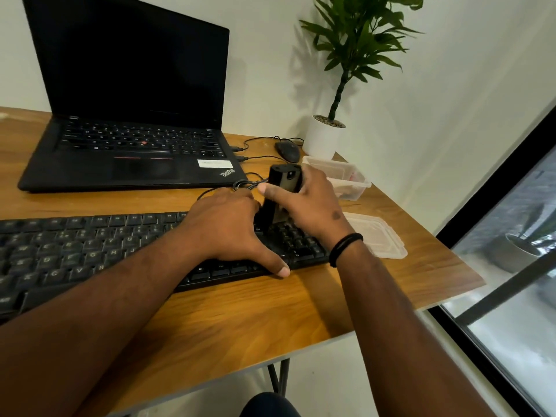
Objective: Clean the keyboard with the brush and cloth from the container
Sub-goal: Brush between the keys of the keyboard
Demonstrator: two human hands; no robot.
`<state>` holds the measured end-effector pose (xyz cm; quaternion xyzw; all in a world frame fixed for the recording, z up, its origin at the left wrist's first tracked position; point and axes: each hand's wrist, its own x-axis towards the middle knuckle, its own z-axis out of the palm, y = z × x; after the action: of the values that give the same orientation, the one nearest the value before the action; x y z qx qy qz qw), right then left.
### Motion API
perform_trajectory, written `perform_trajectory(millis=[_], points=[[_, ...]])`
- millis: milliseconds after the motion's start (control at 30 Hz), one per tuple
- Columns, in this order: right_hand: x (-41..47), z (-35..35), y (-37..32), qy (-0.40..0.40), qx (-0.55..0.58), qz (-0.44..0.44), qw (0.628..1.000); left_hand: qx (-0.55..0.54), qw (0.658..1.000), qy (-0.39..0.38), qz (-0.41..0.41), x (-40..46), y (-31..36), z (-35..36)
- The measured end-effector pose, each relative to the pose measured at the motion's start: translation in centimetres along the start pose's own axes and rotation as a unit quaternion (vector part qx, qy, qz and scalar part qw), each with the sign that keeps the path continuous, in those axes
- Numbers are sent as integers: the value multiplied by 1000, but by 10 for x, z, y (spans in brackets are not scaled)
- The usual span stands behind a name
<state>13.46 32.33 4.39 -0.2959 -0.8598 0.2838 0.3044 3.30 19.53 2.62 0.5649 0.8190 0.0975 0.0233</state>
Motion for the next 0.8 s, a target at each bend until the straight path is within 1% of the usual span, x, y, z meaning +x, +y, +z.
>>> perform_trajectory(millis=[33,100,133,167,233,267,300,333,367,400,433,533,567,600,667,700,733,800], points=[[1,1,0,6,-9,1,1000,1,1000,1,0,0,0,0],[5,0,0,66,-85,10,994,4,1000,-3,0,1,0,0],[6,-2,0,79,-103,18,991,5,1000,-5,0,1,0,0],[6,-1,-1,68,-96,17,993,6,1000,-4,0,1,0,0],[4,4,-5,5,-26,-3,1000,2,1000,1,0,1,0,0],[3,7,-5,-7,-2,-6,1000,0,1000,3,0,0,-1,0],[3,6,-3,6,2,-5,1000,1,1000,5,3,1,0,0],[4,3,0,35,-12,1,999,2,1000,3,4,1,0,0],[6,-1,4,70,-45,11,997,0,1000,-2,2,1,-1,0],[7,-4,7,86,-68,23,994,-3,1000,-5,0,1,-1,-1],[5,-5,10,80,-62,28,994,-3,1000,-6,0,1,0,-1],[-3,1,7,-5,71,19,997,1,1000,-1,-1,0,1,-1],[-4,3,7,-11,81,14,997,0,1000,-2,-2,0,1,-1],[-3,2,7,2,61,12,998,0,1000,-2,-1,0,1,-1],[3,-2,9,72,-44,18,996,-4,1000,-4,1,1,0,-1],[4,-3,9,93,-64,29,993,-4,1000,-5,1,1,0,-1],[6,-2,9,94,-58,31,993,-3,1000,-5,1,1,0,0],[8,1,8,47,1,31,998,-1,1000,-1,3,1,0,0]])
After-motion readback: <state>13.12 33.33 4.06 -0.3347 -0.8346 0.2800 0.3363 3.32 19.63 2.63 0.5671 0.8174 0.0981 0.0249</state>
